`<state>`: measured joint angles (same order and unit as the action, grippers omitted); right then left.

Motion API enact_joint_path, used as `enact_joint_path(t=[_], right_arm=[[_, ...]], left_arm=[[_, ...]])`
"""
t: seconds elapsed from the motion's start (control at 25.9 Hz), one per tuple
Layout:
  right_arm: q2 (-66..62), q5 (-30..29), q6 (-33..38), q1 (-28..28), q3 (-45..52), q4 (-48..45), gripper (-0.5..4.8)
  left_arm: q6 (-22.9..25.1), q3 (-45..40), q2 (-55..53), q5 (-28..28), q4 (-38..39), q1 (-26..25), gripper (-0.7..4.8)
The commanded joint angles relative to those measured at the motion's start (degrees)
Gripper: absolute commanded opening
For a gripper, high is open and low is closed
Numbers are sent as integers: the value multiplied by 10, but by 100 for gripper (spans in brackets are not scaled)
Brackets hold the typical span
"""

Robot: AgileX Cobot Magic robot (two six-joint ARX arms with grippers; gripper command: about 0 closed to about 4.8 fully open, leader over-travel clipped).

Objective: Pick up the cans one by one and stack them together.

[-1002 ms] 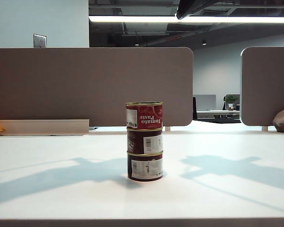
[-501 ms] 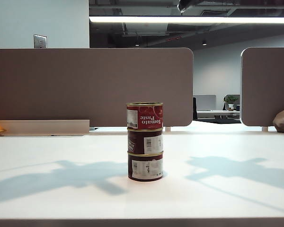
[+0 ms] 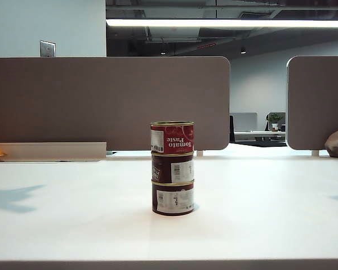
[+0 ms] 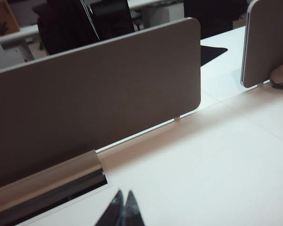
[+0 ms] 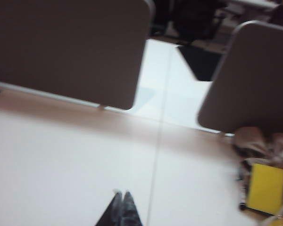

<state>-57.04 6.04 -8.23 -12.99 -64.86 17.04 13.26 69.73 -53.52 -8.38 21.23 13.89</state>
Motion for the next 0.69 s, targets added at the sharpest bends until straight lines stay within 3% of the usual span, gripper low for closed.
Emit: enact_joint_path(t=[0.04, 0.27, 0.69], right_arm=[[26, -2, 1, 63, -4, -6, 0], [50, 3, 1, 134, -4, -5, 0], [66, 3, 1, 132, 26, -6, 0]], left_arm=[[-2, 2, 30, -3, -6, -11, -4], [-2, 2, 55, -7, -6, -10, -4], [-2, -33, 52, -7, -6, -9, -4]])
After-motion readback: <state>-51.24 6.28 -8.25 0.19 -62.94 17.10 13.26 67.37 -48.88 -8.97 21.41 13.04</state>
